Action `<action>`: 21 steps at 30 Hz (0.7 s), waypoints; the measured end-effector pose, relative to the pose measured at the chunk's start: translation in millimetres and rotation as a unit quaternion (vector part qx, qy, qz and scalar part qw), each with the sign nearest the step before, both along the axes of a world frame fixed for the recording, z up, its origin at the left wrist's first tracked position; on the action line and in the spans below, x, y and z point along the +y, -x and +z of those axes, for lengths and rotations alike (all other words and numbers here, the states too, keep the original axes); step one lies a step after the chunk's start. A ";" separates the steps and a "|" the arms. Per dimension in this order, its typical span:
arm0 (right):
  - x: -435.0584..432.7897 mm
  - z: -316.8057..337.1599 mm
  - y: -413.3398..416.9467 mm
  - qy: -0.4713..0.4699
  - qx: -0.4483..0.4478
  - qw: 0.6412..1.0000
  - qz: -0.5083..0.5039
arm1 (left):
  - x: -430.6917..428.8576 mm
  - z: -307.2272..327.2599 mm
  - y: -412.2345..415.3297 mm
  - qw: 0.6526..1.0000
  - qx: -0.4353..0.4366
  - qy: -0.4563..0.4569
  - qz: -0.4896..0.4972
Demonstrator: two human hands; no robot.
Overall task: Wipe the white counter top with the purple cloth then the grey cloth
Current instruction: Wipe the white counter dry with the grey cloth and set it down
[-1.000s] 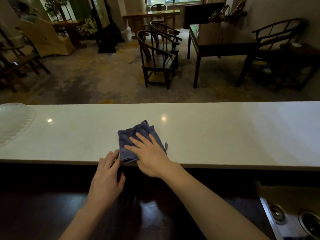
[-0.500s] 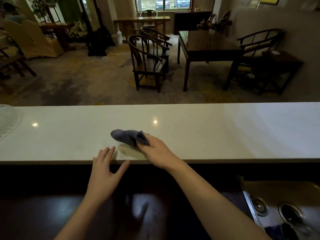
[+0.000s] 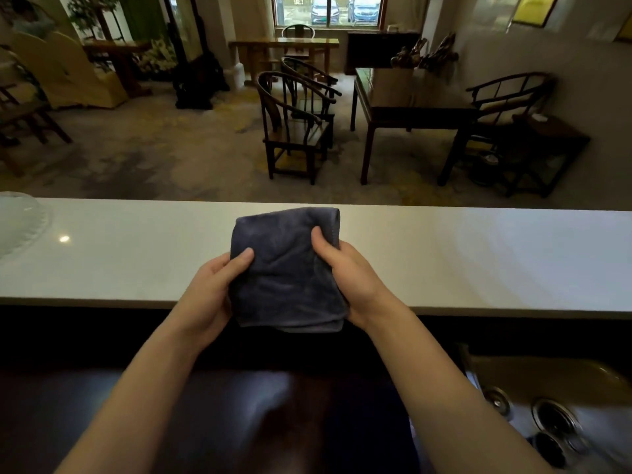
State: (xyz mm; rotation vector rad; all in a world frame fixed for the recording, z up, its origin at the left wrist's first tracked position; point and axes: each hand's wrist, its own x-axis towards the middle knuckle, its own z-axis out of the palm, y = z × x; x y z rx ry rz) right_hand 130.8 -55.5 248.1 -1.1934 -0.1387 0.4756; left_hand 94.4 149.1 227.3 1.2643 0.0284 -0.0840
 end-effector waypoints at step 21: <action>17.2 -198.9 115.9 0.360 0.017 0.932 -0.026 | 25.3 -205.1 108.6 0.914 0.086 -0.378 0.120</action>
